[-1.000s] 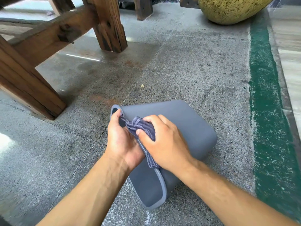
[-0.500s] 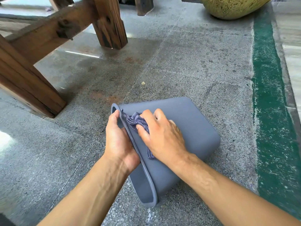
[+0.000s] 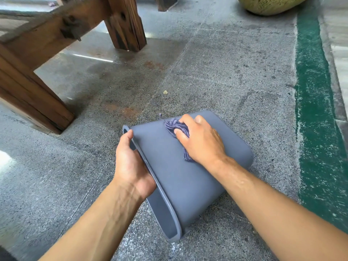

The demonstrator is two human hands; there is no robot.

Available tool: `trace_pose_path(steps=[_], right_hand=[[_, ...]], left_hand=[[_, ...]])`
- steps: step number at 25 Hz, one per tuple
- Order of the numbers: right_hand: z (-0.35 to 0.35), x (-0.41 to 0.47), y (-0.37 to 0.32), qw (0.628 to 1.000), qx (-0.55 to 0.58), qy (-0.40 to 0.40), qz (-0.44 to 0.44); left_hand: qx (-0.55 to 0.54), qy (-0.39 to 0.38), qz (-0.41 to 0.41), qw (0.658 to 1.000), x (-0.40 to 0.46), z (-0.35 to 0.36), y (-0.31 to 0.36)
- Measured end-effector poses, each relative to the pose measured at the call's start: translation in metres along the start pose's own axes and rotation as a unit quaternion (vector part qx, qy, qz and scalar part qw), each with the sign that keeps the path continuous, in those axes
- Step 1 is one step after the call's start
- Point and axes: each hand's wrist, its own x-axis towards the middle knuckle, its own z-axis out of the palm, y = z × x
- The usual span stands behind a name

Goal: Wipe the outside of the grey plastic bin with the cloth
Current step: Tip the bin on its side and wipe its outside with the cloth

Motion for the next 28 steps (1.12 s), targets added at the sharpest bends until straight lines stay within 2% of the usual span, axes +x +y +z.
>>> trace_pose_path(steps=[13,22,25,28], right_hand=[[-0.011,0.019,0.088,0.985,-0.014,0.052,0.162],[-0.035,-0.002,0.142,0.957,-0.087,0.039,0.275],[-0.042,-0.02,0.147,0.954,-0.07,0.108,0.271],[-0.055,-0.028,0.123,0.959,0.038,0.186,0.211]], left_hand=[[0.009,0.004,0.002,1.0,0.006,-0.011,-0.003],[0.025,-0.023,-0.019,0.999,-0.003,-0.009,-0.001],[0.002,-0.049,-0.022,0.999,-0.01,-0.004,0.002],[-0.006,-0.077,-0.015,0.997,-0.014,0.004,0.002]])
